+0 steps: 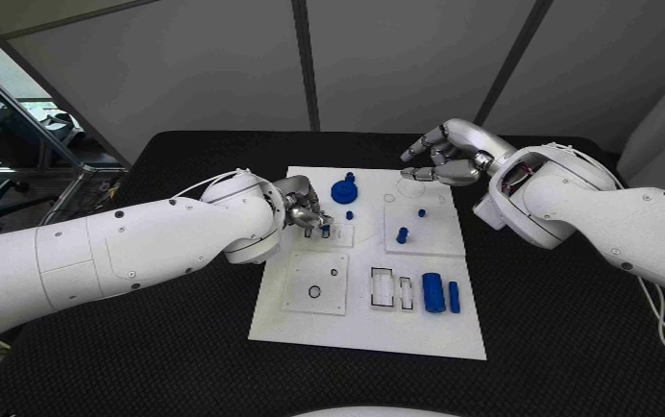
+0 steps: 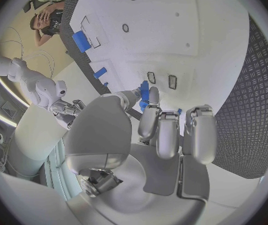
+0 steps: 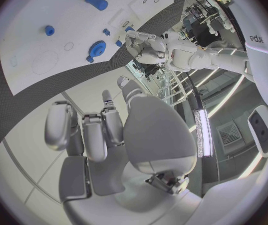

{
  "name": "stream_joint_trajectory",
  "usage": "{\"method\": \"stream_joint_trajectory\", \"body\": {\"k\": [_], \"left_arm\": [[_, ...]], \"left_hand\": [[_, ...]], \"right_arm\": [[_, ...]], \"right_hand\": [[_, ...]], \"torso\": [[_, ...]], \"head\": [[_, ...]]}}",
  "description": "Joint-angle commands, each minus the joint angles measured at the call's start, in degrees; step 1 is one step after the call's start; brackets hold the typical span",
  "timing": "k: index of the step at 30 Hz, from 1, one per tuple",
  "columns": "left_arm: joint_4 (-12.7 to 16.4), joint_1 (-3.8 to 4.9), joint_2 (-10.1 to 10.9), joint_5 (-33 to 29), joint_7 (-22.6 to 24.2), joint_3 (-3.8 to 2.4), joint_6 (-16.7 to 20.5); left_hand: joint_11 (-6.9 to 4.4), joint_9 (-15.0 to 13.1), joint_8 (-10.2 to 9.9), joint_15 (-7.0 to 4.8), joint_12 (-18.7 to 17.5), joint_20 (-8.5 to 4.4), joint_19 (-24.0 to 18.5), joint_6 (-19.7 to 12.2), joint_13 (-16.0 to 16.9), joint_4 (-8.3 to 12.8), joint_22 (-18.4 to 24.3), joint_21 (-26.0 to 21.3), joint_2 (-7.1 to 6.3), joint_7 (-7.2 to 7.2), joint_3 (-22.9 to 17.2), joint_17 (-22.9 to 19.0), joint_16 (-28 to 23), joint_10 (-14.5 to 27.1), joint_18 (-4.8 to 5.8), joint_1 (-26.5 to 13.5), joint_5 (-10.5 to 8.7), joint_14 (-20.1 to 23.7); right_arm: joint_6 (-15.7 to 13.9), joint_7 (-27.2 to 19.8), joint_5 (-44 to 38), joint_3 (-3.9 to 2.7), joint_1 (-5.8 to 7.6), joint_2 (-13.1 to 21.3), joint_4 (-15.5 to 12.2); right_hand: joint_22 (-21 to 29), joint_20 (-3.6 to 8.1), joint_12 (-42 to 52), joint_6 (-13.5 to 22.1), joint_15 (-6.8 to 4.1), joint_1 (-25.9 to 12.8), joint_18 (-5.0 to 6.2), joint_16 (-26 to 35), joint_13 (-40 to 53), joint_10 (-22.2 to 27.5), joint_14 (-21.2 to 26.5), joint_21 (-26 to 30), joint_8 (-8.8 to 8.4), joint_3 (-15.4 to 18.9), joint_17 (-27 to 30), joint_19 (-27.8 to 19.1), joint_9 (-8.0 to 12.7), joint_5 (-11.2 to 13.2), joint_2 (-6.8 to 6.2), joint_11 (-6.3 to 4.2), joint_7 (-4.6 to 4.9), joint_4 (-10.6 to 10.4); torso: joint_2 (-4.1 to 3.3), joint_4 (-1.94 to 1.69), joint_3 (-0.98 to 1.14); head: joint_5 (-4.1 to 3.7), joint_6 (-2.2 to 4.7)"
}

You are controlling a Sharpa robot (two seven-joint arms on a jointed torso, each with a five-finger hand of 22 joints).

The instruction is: Assemble the parts on the task board

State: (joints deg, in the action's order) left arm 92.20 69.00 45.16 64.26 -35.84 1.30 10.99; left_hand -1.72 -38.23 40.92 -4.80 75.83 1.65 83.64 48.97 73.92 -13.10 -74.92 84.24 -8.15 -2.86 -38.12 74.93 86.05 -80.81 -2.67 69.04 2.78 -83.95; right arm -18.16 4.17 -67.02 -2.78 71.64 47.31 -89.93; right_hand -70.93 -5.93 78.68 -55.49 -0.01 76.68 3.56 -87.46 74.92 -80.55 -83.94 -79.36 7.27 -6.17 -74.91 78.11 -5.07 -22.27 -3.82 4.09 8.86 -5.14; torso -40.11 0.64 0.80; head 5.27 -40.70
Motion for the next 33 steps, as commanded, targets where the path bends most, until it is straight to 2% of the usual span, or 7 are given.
{"method": "stream_joint_trajectory", "body": {"k": [1,8,12,21,26,33], "left_arm": [[0.1,-0.20,-0.2,1.8,-0.3,-0.01,-0.3],[-0.4,-0.80,-0.6,3.2,-0.4,0.01,-0.5],[-0.6,-0.95,-0.7,4.0,-0.3,0.02,-0.3],[-0.4,-1.06,-0.6,4.4,-0.4,0.01,-1.4],[-0.1,-1.07,-0.5,4.4,-0.5,0.01,-2.9],[-0.3,-1.08,-0.5,5.1,-0.5,0.01,-4.7]], "left_hand": [[-0.03,-0.1,0.2,-0.04,0.0,0.10,0.3,0.1,-0.1,6.5,-6.4,0.1,0.15,0.53,-6.8,10.0,0.2,-0.3,0.42,-0.5,0.35,-4.6],[-0.03,-0.2,0.3,-0.05,-0.3,0.08,0.2,0.0,-0.4,6.6,-6.2,0.0,0.14,0.52,-7.0,10.0,0.1,-0.1,0.38,-0.6,0.23,-4.6],[-0.03,-0.2,0.3,-0.06,-0.3,0.08,0.3,0.0,-0.4,6.6,-6.3,0.1,0.16,0.52,-7.0,10.0,0.1,-0.1,0.41,-0.6,0.20,-4.6],[-0.03,-0.2,0.3,-0.06,-0.3,0.07,0.3,0.0,-0.5,6.7,-6.3,0.1,0.18,0.52,-7.1,10.0,0.1,0.0,0.40,-0.7,0.18,-4.6],[-0.04,-0.3,0.4,-0.07,-0.4,0.06,0.2,-0.1,-0.5,7.0,-6.2,0.0,0.13,0.53,-7.3,10.0,0.1,0.0,0.38,-0.7,0.18,-4.6],[-0.05,-0.4,0.5,-0.07,-0.5,0.05,0.1,-0.2,-0.7,7.2,-6.0,-0.1,-0.04,0.54,-7.4,10.0,0.1,0.1,0.32,-0.7,0.17,-4.6]], "right_arm": [[0.5,-0.2,-0.5,-0.05,0.13,0.0,-0.1],[0.6,-0.2,-0.6,-0.05,0.12,0.0,-0.1],[0.8,0.0,-0.6,-0.05,0.12,0.0,-0.1],[1.0,0.1,-0.6,-0.05,0.12,-0.1,0.1],[1.1,0.2,-0.6,-0.04,0.12,-0.2,0.1],[1.3,0.3,-0.6,-0.04,0.12,-0.2,0.1]], "right_hand": [[0.0,-0.08,-0.2,-0.3,-0.28,0.5,0.64,0.2,2.9,0.0,-4.8,0.3,0.22,-0.3,-9.8,-0.3,0.1,-0.3,0.01,-0.22,-0.02,0.1],[0.0,-0.07,-0.3,-0.3,-0.28,0.4,0.64,0.2,2.8,0.1,-4.8,0.3,0.26,-0.4,-9.8,-0.2,0.1,-0.5,0.03,-0.22,-0.03,0.1],[0.1,-0.07,-0.3,-0.3,-0.29,0.4,0.65,0.2,2.8,0.1,-4.8,0.4,0.26,-0.4,-9.8,-0.3,0.1,-0.5,0.03,-0.22,-0.03,0.0],[0.1,-0.07,-0.3,-0.4,-0.29,0.2,0.65,0.3,2.8,0.1,-4.8,0.4,0.26,-0.3,-9.8,-0.3,0.1,-0.6,0.03,-0.21,-0.03,-0.1],[0.0,-0.06,-0.3,-0.4,-0.29,0.2,0.64,0.3,2.7,0.1,-4.8,0.4,0.27,-0.3,-9.8,-0.2,0.1,-0.6,0.04,-0.22,-0.04,-0.1],[0.1,-0.06,-0.3,-0.4,-0.29,0.1,0.65,0.3,2.7,0.1,-4.8,0.4,0.27,-0.3,-9.7,-0.3,0.1,-0.7,0.04,-0.22,-0.04,-0.2]], "torso": [[-0.04,0.02,-0.02],[-0.05,0.01,-0.08],[-0.05,0.07,0.01],[-0.03,-0.02,-0.04],[-0.01,0.03,0.02],[0.02,-0.01,-0.03]], "head": [[0.04,-0.07],[-0.03,-0.09],[-0.15,-0.29],[-0.40,-0.40],[-0.22,-0.47],[-0.15,-0.50]]}}
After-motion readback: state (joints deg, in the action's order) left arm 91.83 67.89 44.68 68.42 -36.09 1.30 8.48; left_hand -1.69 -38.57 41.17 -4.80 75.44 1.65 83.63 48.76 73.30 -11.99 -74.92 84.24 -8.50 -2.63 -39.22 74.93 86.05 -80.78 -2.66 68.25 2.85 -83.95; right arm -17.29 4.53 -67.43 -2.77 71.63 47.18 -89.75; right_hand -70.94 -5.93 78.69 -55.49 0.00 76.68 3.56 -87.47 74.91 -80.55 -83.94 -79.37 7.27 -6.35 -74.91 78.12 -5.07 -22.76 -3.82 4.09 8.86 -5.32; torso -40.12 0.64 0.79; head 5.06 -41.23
